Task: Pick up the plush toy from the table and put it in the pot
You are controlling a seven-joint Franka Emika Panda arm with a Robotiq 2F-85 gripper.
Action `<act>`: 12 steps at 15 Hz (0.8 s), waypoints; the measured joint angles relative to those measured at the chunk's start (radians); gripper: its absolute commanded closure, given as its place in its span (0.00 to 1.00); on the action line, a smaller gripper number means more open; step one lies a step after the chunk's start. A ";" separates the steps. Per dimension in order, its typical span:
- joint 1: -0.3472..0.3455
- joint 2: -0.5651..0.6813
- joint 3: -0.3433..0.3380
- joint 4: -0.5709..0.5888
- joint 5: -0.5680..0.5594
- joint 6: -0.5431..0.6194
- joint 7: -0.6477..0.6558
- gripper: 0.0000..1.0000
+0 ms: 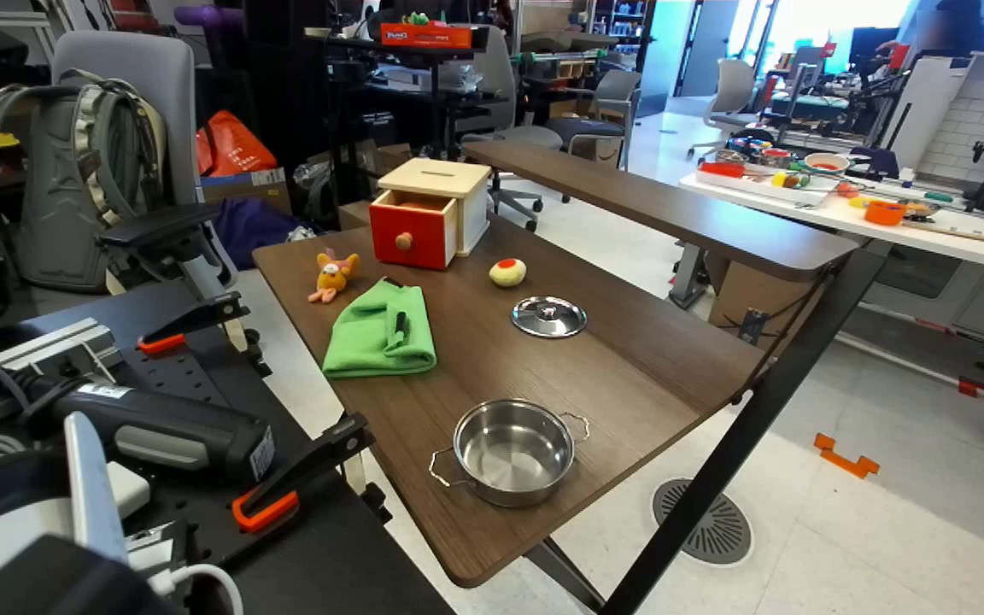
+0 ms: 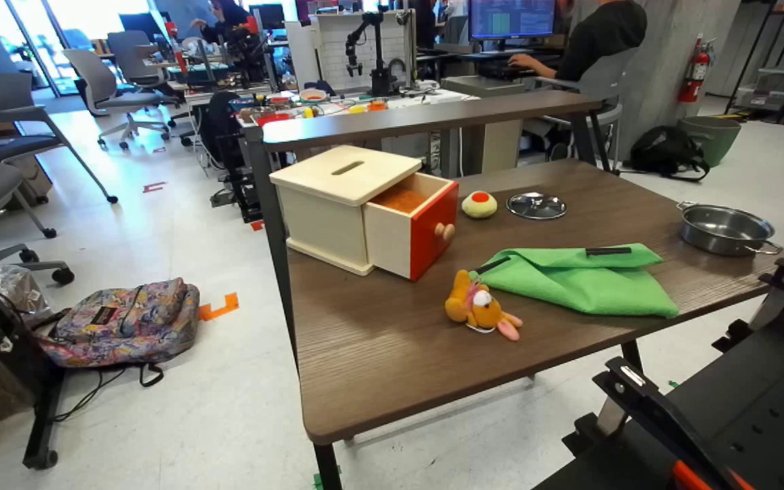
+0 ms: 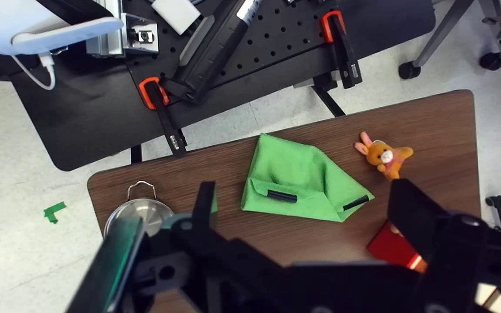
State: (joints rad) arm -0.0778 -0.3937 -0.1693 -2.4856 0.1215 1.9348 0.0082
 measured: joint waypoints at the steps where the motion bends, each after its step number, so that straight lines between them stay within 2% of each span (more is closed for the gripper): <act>1: 0.001 0.002 0.007 -0.010 0.002 0.037 0.000 0.00; 6: 0.029 0.072 0.054 -0.015 0.108 0.267 0.011 0.00; 12: 0.070 0.300 0.090 0.158 0.253 0.387 0.040 0.00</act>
State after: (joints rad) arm -0.0079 -0.0939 -0.0795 -2.3274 0.3744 2.3221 0.0480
